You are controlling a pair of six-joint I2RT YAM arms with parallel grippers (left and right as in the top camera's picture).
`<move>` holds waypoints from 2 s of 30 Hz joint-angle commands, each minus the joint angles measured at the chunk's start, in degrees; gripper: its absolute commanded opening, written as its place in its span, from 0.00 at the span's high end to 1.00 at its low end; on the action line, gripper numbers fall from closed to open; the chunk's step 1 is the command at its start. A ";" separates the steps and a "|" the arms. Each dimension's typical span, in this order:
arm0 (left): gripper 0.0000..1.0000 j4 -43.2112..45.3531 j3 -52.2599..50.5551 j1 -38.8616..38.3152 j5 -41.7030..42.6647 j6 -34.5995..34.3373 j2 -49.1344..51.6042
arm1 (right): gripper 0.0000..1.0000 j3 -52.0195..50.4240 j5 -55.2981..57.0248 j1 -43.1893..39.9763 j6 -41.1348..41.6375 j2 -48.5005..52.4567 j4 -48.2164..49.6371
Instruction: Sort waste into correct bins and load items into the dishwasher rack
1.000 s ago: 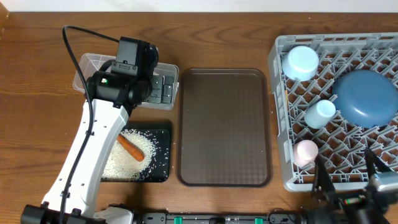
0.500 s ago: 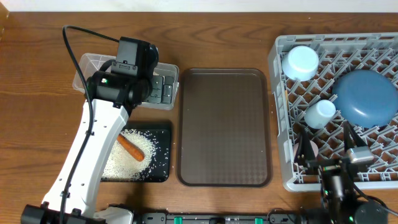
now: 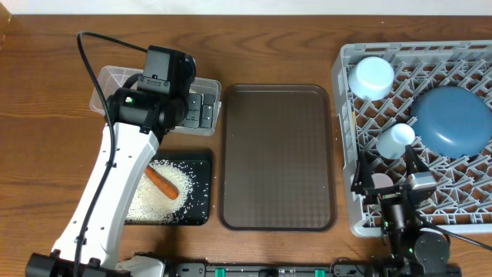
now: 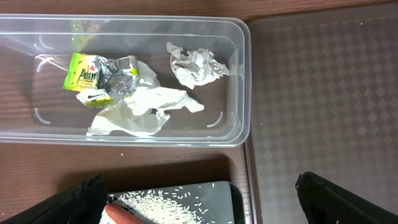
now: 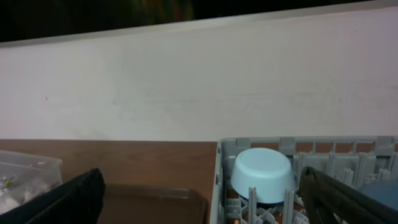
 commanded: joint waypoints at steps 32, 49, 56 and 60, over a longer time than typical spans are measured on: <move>0.00 -0.04 0.20 0.24 -0.70 0.37 0.11 | 0.01 -3.45 0.17 0.55 -5.20 -0.44 -9.81; 0.00 -0.04 0.20 0.24 -0.70 0.37 0.11 | 0.01 -3.45 0.17 0.55 -5.20 -0.44 -9.81; 0.00 -0.04 0.20 0.22 -0.68 0.37 0.13 | 0.01 -3.45 0.17 0.55 -5.20 -0.44 -9.79; 0.00 -0.04 0.20 -0.09 -0.70 0.37 -2.43 | 0.01 -3.45 0.17 0.55 -5.20 -0.44 -9.81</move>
